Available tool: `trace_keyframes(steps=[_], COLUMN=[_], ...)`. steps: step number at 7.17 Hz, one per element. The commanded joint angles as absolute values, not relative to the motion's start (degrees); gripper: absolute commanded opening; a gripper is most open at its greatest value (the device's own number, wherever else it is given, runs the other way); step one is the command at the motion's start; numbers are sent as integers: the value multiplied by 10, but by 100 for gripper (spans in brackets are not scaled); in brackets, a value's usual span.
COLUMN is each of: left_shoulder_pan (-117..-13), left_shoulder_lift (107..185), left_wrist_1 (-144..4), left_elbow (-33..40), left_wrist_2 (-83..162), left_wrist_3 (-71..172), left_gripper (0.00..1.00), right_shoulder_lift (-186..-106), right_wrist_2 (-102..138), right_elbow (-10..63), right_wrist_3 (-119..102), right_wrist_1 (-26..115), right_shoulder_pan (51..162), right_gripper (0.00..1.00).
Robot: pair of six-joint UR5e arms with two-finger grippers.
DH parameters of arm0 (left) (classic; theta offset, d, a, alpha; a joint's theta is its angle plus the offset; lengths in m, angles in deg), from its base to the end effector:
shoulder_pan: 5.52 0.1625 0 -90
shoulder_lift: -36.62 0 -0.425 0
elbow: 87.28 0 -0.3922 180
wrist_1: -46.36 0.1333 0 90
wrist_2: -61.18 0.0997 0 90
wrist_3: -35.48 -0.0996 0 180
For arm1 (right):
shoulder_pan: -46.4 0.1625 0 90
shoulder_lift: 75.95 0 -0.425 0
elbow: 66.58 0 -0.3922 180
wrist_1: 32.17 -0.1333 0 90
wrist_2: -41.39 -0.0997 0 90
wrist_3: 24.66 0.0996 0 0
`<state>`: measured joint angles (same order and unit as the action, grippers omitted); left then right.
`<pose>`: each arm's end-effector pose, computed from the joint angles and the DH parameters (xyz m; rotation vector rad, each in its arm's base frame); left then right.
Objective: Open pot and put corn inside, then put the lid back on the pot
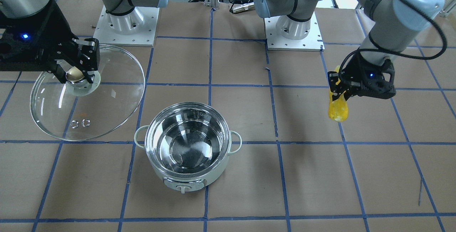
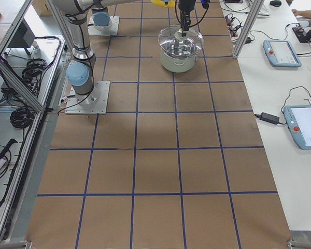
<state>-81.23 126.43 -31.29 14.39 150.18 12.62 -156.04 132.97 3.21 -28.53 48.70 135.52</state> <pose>-0.0114 -0.5025 0.4114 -0.2341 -3.1210 0.0312 0.1219 -0.5627 0.5538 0.0808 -3.1120 0.0300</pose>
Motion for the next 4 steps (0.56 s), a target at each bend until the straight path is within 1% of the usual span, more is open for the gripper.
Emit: trace_keyframes(steps=[1,3,4], left_shoulder_pan=[-816,-818,-819], left_shoulder_lift=[1226,1188,1192], left_wrist_1=[-440,-515,-517], left_elbow=[73,47,45], left_wrist_2=[1501,1497,1491], left_wrist_3=[149,174,195], left_gripper=[2,2,2], right_shoulder_lift=[-1561,-1560,-1559], right_wrist_2=[1330,1330,1330], right_elbow=[32,32,32], right_wrist_3=[-285,-286,-287], right_wrist_1=[487,487,487], right_shoulder_pan=[1355,1354,1355], right_gripper=[35,34,34])
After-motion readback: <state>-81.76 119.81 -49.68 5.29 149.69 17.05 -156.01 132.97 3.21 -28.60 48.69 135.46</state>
